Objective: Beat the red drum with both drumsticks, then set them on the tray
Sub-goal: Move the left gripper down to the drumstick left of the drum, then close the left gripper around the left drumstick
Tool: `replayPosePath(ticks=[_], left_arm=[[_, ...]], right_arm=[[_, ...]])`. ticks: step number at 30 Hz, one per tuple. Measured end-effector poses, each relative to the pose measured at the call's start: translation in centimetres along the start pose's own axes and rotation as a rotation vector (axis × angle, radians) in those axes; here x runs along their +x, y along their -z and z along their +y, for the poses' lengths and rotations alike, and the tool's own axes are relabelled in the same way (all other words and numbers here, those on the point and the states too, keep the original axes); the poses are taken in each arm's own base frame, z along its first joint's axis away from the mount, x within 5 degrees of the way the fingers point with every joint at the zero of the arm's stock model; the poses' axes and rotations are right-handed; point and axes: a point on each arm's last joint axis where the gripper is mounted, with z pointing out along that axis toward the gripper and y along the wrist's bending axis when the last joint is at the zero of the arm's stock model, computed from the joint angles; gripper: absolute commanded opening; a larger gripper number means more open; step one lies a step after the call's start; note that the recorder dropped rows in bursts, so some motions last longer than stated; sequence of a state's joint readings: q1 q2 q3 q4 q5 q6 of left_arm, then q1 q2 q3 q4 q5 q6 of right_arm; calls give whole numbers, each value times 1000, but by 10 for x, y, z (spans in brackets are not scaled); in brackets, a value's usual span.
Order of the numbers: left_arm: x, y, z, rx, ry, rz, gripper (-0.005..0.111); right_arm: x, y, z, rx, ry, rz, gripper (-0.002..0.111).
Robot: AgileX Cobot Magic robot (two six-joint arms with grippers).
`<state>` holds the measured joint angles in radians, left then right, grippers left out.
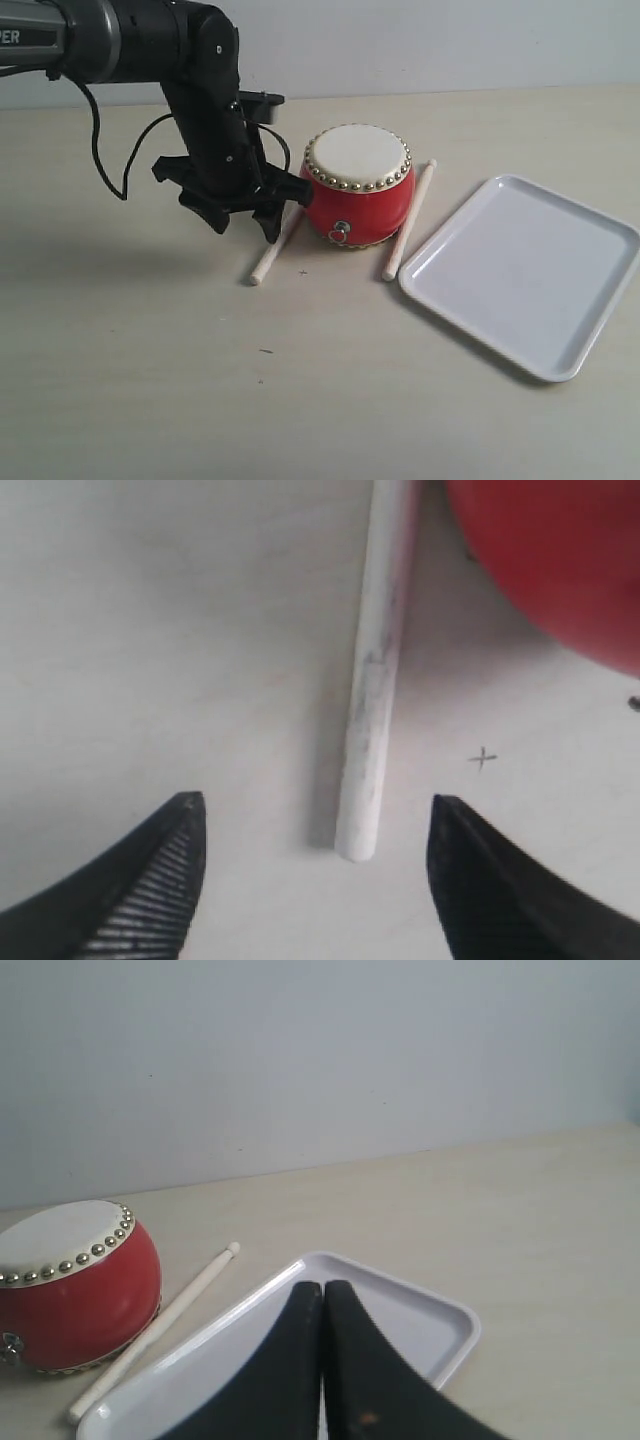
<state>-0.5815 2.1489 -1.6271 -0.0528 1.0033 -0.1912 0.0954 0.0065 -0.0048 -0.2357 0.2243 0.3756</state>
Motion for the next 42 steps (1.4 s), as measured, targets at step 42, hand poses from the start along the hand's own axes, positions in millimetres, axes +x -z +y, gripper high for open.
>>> replayPosePath(ticks=[42], left_arm=[[-4,-44,-10,5,-99,-12,62]], right_arm=[[0,0,0,0,0,0,0]])
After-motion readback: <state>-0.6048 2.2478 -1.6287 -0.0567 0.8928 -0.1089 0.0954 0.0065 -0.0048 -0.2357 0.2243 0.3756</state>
